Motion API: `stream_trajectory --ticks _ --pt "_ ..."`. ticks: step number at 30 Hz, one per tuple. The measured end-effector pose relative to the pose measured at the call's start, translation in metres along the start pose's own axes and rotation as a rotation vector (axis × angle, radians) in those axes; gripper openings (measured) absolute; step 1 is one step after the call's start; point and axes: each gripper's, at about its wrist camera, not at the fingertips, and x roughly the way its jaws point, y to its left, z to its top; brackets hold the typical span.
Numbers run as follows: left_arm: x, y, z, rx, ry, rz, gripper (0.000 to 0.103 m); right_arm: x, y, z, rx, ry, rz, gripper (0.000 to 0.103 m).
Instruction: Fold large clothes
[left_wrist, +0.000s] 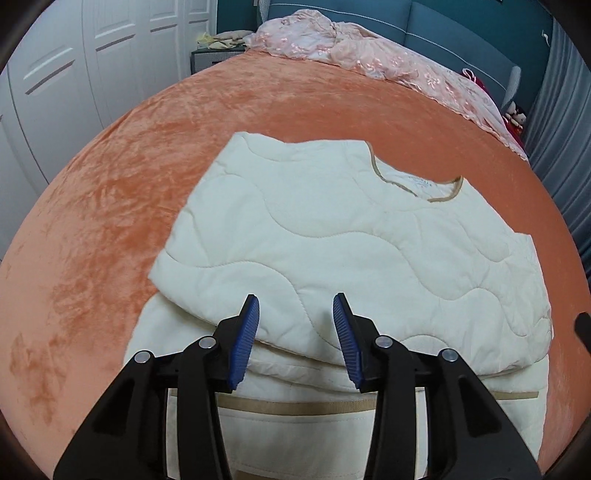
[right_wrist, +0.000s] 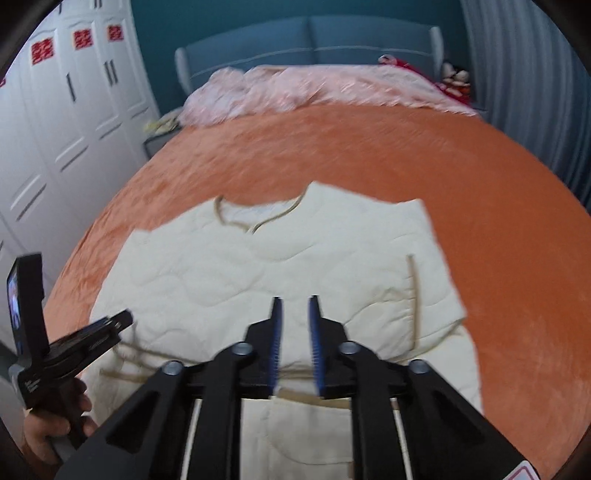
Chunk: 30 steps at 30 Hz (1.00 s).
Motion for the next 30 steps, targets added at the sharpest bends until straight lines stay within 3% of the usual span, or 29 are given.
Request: stream_trajectory --ticks 2,8,15,30 --pt "0.008 -0.004 -0.005 0.0 0.016 -0.001 0.04 0.028 0.011 -0.009 -0.014 0.074 0.058 0.005" --pt "0.031 -0.008 -0.019 0.021 0.025 0.025 0.041 0.085 0.024 -0.035 -0.015 0.168 0.035 0.005" --pt "0.041 -0.018 -0.037 0.101 -0.054 0.078 0.041 0.099 0.021 -0.051 -0.017 0.148 0.045 0.002" --pt "0.046 -0.015 -0.05 0.099 -0.156 0.072 0.041 0.106 0.022 -0.063 -0.029 0.048 0.052 0.0"
